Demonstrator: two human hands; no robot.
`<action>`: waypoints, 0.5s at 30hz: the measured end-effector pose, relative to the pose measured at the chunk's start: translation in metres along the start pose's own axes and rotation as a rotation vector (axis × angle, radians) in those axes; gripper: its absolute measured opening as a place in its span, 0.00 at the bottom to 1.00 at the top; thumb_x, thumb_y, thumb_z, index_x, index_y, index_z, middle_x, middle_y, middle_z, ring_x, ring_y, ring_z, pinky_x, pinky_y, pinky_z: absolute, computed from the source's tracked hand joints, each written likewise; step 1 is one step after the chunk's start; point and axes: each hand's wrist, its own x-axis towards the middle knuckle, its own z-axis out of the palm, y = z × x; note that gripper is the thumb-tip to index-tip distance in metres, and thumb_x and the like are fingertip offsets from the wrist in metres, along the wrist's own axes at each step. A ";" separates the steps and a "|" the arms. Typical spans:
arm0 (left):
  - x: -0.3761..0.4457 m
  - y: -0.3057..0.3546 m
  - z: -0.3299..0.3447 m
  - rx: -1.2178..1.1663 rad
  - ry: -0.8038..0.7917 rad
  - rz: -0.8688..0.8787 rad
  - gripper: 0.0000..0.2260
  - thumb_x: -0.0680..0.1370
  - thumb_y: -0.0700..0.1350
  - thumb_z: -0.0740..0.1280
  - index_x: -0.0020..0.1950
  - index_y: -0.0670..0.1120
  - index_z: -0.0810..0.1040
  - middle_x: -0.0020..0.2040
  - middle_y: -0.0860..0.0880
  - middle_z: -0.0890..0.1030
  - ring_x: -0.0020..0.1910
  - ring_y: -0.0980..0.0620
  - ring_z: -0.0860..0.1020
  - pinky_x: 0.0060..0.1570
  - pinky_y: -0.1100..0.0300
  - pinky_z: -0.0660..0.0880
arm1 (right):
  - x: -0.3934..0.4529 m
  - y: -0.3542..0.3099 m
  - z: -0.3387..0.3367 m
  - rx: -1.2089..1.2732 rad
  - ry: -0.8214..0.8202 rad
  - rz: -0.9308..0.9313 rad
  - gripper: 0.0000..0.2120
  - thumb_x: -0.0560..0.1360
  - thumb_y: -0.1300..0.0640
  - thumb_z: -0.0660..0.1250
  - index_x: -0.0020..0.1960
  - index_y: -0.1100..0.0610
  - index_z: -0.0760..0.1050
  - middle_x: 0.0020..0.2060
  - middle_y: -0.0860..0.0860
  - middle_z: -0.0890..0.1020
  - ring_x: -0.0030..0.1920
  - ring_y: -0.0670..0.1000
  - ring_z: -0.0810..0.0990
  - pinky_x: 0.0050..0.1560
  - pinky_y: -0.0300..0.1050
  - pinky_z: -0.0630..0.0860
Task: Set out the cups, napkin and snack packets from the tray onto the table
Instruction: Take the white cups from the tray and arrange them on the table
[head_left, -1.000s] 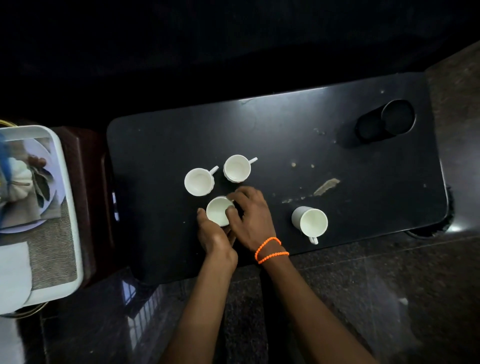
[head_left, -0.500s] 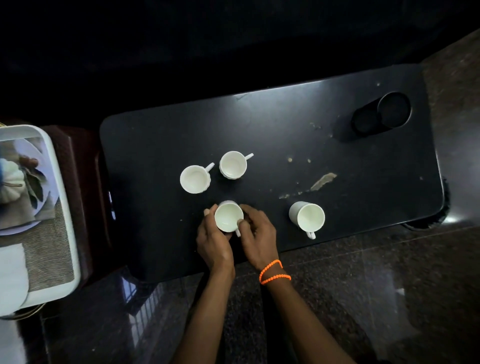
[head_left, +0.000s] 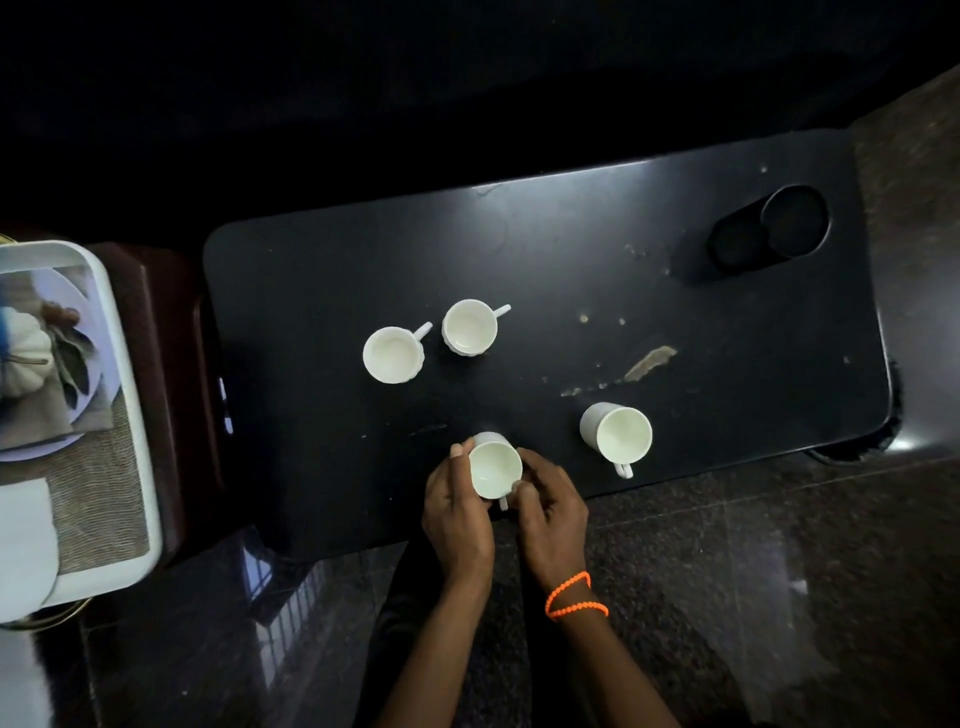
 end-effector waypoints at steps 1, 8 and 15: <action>0.000 -0.001 0.001 0.017 -0.003 0.007 0.15 0.78 0.64 0.61 0.52 0.63 0.86 0.63 0.55 0.84 0.64 0.50 0.82 0.65 0.38 0.79 | 0.000 0.001 -0.001 -0.003 -0.001 -0.005 0.19 0.72 0.54 0.63 0.61 0.45 0.81 0.52 0.40 0.83 0.53 0.43 0.82 0.52 0.33 0.78; 0.019 0.003 0.001 0.171 0.075 0.118 0.17 0.87 0.53 0.59 0.62 0.50 0.85 0.64 0.47 0.84 0.67 0.45 0.79 0.72 0.43 0.72 | 0.013 -0.003 -0.001 -0.054 0.068 -0.050 0.17 0.74 0.54 0.64 0.61 0.47 0.78 0.50 0.45 0.79 0.50 0.43 0.80 0.50 0.32 0.75; 0.049 0.090 0.024 0.099 -0.120 0.432 0.25 0.81 0.64 0.56 0.55 0.48 0.85 0.46 0.51 0.86 0.47 0.54 0.84 0.49 0.52 0.82 | 0.077 -0.054 0.023 0.194 0.086 0.055 0.14 0.76 0.60 0.62 0.58 0.59 0.82 0.52 0.58 0.83 0.49 0.54 0.85 0.54 0.49 0.81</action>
